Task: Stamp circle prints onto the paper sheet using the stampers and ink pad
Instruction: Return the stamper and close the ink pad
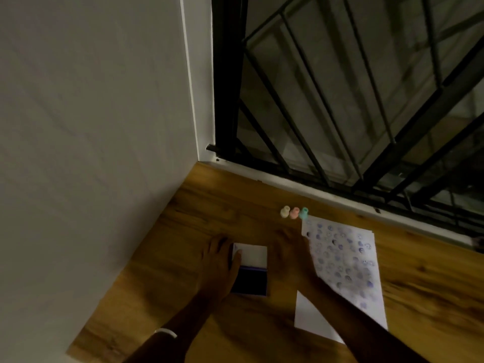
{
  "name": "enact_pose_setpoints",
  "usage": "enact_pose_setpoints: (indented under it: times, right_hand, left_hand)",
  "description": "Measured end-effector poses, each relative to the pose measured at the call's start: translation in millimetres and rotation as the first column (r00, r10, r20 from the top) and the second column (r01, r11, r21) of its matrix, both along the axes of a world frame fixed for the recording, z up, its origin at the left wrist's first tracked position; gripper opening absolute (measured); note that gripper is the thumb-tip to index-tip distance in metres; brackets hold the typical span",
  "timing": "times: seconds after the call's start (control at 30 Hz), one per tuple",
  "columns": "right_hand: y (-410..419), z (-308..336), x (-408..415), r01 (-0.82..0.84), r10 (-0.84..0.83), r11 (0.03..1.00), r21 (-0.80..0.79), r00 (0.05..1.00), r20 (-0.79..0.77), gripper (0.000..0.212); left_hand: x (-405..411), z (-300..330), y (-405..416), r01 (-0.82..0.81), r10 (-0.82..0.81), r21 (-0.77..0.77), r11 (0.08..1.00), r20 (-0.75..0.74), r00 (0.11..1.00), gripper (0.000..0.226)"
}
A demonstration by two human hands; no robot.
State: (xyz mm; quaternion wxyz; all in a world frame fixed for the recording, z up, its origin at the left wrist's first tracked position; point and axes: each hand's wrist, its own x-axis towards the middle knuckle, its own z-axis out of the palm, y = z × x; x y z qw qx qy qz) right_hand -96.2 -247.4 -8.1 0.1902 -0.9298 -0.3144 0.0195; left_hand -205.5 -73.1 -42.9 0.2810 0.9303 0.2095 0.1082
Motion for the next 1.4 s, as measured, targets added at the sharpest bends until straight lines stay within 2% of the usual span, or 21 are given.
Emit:
enact_pose_setpoints:
  times: [0.1,0.27,0.4,0.5,0.67,0.73,0.8,0.9,0.97,1.03,1.13,1.23,1.4]
  right_hand:
    - [-2.0,-8.8,-24.4,0.116,-0.108,0.992,0.059,0.987,-0.115,0.020]
    - [5.1,-13.5,-42.4,0.286,-0.238,0.954,0.095,0.909,-0.342,0.025]
    - [16.8,-6.4,-45.1,0.324,-0.245,0.943,0.081,0.837,-0.489,0.030]
    - [21.2,0.4,-46.8,0.389,-0.245,0.913,0.119,0.759,-0.603,0.037]
    - [13.2,11.4,-53.9,0.598,-0.220,0.744,0.299,0.642,-0.734,0.034]
    - [7.6,13.4,-56.2,0.602,-0.246,0.726,0.334,0.680,-0.691,0.029]
    - [2.1,12.0,-58.2,0.557,-0.255,0.748,0.360,0.742,-0.619,0.025]
    - [-3.6,8.4,-63.0,0.455,-0.229,0.793,0.404,0.838,-0.495,0.018]
    - [-8.0,6.4,-69.5,0.379,-0.197,0.826,0.416,0.887,-0.418,0.018]
    - [-15.3,3.3,-76.9,0.303,-0.161,0.867,0.395,0.922,-0.353,0.023]
    - [-26.6,-5.1,-87.0,0.158,-0.084,0.942,0.297,0.965,-0.250,0.023]
    - [-32.5,-14.2,-92.6,0.060,-0.024,0.976,0.207,0.985,-0.172,0.021]
    - [-34.6,-21.7,-95.3,0.019,0.011,0.986,0.167,0.984,-0.176,0.031]
  left_hand:
    - [-2.1,5.4,1.3,0.007,-0.002,-0.081,0.997,0.057,0.998,0.032]
    - [-3.9,18.2,2.9,-0.014,0.023,-0.197,0.980,0.046,0.999,0.028]
    - [-5.9,27.2,0.1,0.022,-0.032,-0.208,0.978,-0.045,0.998,0.032]
    - [-5.9,35.1,-2.4,-0.008,-0.012,-0.289,0.957,-0.067,0.998,0.031]
    - [-4.6,36.7,-6.3,-0.177,0.101,-0.584,0.792,-0.161,0.982,0.042]
    - [-6.5,34.5,-3.6,-0.223,0.145,-0.594,0.773,-0.177,0.974,0.042]
    - [-10.7,34.1,-1.8,-0.221,0.164,-0.623,0.751,-0.149,0.975,0.035]
    - [-18.9,35.1,-4.2,-0.095,0.124,-0.667,0.739,-0.005,0.992,0.011]
    - [-28.2,38.1,-5.1,-0.037,0.105,-0.652,0.758,0.066,0.992,0.013]
    - [-38.4,39.9,-2.1,0.015,0.042,-0.569,0.822,0.087,0.995,0.015]
    - [-54.1,31.5,1.7,0.129,-0.115,-0.359,0.924,0.058,0.992,0.018]
    - [-69.2,21.0,-0.7,0.227,-0.216,-0.286,0.931,0.072,0.974,0.019]
    - [-79.4,6.8,-3.7,0.316,-0.290,-0.277,0.908,0.132,0.948,0.019]
